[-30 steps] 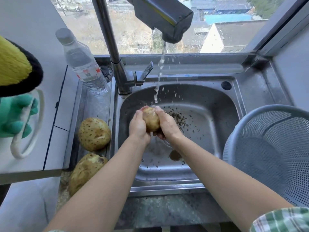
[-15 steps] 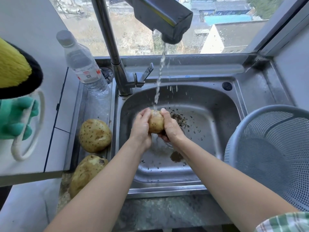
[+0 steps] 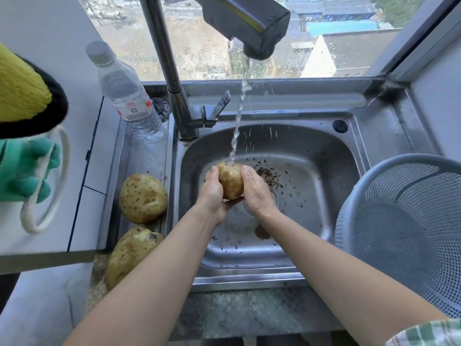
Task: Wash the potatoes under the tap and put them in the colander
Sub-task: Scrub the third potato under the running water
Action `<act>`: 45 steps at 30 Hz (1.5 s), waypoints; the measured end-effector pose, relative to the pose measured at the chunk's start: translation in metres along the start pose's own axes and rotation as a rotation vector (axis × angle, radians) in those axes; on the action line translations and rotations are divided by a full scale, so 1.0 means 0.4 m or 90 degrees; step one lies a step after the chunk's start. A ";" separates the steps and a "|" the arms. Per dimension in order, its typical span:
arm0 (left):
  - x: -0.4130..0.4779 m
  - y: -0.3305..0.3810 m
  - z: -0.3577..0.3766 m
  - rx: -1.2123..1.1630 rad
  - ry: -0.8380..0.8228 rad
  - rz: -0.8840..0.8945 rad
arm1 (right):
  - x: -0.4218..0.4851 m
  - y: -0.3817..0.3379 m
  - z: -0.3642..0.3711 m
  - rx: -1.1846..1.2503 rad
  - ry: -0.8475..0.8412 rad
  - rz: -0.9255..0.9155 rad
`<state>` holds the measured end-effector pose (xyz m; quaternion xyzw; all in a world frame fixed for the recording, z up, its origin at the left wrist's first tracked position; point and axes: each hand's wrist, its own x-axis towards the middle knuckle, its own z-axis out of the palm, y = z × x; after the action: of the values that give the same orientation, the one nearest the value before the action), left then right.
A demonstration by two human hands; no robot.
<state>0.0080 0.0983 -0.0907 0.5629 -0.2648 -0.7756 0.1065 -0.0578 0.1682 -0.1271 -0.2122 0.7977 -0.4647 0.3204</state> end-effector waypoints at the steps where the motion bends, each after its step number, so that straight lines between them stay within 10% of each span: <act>1: -0.002 0.003 0.002 -0.004 0.007 0.001 | -0.008 0.001 0.004 -0.005 -0.017 -0.015; 10: -0.019 -0.009 0.009 0.013 0.001 0.005 | 0.020 -0.055 0.005 0.209 -0.011 0.141; 16: -0.005 -0.006 -0.004 0.003 0.027 0.002 | -0.006 -0.060 0.027 0.024 -0.006 -0.061; 22: -0.001 -0.022 0.005 0.090 0.052 0.019 | 0.036 -0.098 -0.003 0.180 -0.081 0.161; 27: 0.019 -0.009 -0.008 0.060 0.069 0.023 | -0.006 -0.078 0.031 0.016 -0.094 -0.045; 33: 0.024 0.002 -0.011 0.158 0.109 0.046 | 0.028 -0.106 0.015 0.248 -0.084 0.165; 38: 0.024 0.022 -0.033 0.134 0.141 0.019 | 0.004 -0.073 -0.015 0.406 -0.283 0.093; 45: 0.025 0.005 -0.014 0.128 0.146 0.017 | 0.019 -0.076 -0.008 0.456 -0.181 0.142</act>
<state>0.0095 0.0904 -0.0990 0.6519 -0.3345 -0.6746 0.0894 -0.0641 0.1507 -0.1015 -0.0614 0.5509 -0.6418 0.5300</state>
